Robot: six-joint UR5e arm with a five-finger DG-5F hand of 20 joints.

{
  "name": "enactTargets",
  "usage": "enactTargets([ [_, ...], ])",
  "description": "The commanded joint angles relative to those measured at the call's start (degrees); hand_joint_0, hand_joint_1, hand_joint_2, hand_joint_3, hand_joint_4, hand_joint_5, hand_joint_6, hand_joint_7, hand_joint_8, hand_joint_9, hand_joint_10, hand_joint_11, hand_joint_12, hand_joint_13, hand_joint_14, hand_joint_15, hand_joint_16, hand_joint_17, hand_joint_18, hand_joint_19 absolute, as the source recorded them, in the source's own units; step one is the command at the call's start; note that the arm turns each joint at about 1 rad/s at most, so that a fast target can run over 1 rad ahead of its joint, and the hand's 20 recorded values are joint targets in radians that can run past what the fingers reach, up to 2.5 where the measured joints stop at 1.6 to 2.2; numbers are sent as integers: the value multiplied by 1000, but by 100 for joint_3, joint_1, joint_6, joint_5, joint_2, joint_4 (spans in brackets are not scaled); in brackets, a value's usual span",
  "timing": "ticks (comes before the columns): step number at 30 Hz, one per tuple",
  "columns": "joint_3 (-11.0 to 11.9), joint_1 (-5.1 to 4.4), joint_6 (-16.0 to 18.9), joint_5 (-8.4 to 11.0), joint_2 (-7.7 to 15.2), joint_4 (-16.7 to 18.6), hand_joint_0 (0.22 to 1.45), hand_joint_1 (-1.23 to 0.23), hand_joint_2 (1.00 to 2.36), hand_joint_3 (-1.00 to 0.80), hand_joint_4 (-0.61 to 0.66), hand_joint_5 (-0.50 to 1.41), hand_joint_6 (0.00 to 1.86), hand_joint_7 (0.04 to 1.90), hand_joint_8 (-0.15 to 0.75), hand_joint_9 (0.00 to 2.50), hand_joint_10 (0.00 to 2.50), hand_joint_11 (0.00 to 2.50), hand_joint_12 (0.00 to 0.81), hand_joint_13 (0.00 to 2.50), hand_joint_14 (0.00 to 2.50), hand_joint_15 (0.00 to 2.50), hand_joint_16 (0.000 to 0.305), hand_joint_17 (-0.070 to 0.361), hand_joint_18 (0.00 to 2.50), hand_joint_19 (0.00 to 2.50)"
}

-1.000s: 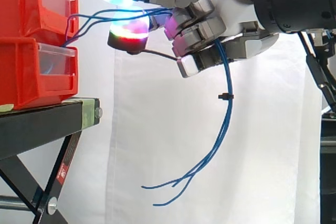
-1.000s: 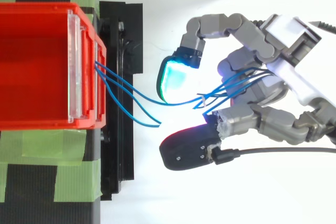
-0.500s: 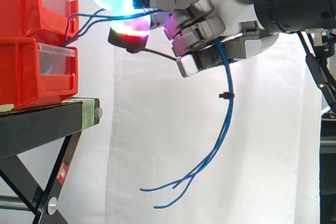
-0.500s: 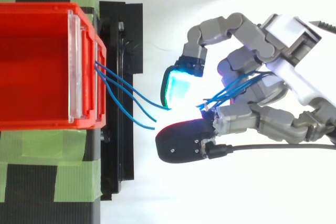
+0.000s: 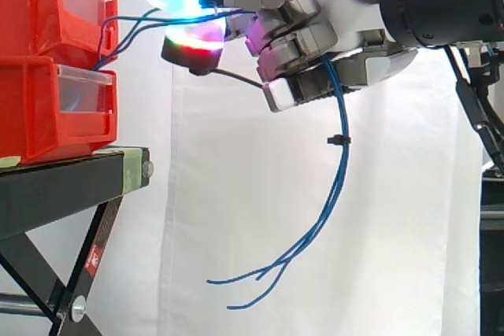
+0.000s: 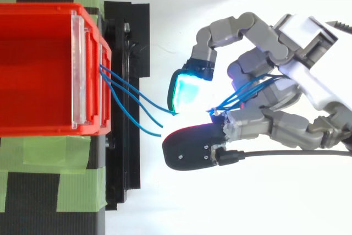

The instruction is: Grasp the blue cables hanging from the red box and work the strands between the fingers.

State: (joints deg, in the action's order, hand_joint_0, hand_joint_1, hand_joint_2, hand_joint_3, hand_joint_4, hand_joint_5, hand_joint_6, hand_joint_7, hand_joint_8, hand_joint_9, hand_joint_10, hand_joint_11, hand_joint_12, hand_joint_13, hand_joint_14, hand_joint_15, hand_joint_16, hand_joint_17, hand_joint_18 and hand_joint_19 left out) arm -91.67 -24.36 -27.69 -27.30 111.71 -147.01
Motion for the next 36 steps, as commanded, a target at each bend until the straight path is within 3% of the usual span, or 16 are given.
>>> enactTargets([
  [1, 9, 2, -17, 76, 0, 120, 888, -550, 1017, -525, 254, -59, 1354, 1128, 445, 1770, 2500, 2500, 688, 2057, 2500, 1811, 238, 178, 2500, 718],
  [4, 0, -7, -35, 102, 0, 278, 879, -556, 1019, -427, 236, -48, 1350, 1126, 445, 1770, 2500, 2500, 688, 2057, 2500, 1811, 238, 178, 2500, 718],
  [6, 9, -7, -105, 111, 0, 428, 887, -535, 1017, -365, 270, 20, 1226, 1129, 445, 1770, 2500, 2500, 688, 2057, 2500, 1811, 238, 178, 2500, 718],
  [10, 0, -7, -412, 111, 0, 621, 907, -489, 1016, -274, 288, 262, 582, 1317, 445, 1770, 2500, 2500, 688, 2057, 2500, 1811, 238, 178, 2500, 718],
  [15, 0, -7, -615, 111, 0, 727, 928, -493, 1013, -254, 306, 347, 305, 1419, 445, 1770, 2500, 2500, 688, 2057, 2500, 1811, 238, 178, 2500, 718],
  [22, 0, -16, -659, 111, 9, 735, 944, -507, 1016, -247, 271, 347, 278, 1465, 445, 1770, 2500, 2500, 688, 2057, 2500, 1811, 238, 178, 2500, 718],
  [29, 0, -7, -659, 111, 9, 727, 949, -551, 1020, -130, 270, 282, 460, 1372, 445, 1770, 2500, 2500, 688, 2057, 2500, 1811, 238, 178, 2500, 718],
  [36, 0, -69, -659, 111, 9, 709, 965, -655, 1012, 5, 287, 217, 639, 1267, 445, 1770, 2500, 2500, 688, 2057, 2500, 1811, 238, 178, 2500, 718],
])
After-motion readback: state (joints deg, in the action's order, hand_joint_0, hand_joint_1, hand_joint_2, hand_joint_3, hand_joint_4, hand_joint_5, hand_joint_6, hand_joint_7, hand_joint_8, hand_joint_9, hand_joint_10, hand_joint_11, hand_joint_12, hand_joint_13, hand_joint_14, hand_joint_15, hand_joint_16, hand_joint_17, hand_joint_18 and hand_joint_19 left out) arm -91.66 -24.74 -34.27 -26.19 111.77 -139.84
